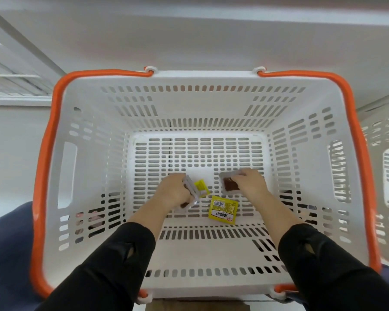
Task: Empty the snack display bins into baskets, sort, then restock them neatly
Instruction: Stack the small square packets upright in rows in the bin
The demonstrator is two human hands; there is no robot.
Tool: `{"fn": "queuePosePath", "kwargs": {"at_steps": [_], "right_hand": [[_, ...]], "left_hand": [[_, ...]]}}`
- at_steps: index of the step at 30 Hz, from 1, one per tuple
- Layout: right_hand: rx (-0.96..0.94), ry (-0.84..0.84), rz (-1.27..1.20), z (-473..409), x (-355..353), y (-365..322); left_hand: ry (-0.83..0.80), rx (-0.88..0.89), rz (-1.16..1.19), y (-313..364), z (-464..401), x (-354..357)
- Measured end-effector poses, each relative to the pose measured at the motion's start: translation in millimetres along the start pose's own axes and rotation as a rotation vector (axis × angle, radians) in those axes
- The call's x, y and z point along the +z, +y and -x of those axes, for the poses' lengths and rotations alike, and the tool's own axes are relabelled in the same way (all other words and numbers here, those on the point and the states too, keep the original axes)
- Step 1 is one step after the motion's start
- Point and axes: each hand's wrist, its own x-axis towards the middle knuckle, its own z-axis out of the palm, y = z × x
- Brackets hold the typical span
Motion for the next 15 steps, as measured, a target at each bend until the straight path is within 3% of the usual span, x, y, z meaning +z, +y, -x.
{"fn": "queuePosePath", "kwargs": {"at_steps": [3,5,8,10,15], "right_hand": [[0.120,0.024,-0.521,-0.7,-2.1,-19.9],[0.172,0.031,-0.716,-0.1,-6.1,-25.8],[0.181,-0.095,-0.844,3.0,-8.6,-34.7],[0.137,-0.197,-0.832,4.2,-6.9,-42.7],[0.090,-0.340,-0.744,8.2,-5.6,-56.3]], "left_hand": [[0.154,0.035,0.355,9.0,-5.4,-18.6],[0.187,0.020,0.715,10.3,-7.0,-28.5],[-0.018,0.015,1.075,14.9,-4.8,-32.2],[-0.107,0.032,1.145,18.4,-5.1,-28.5],[-0.032,0.078,1.061,27.4,-6.0,-26.2]]}}
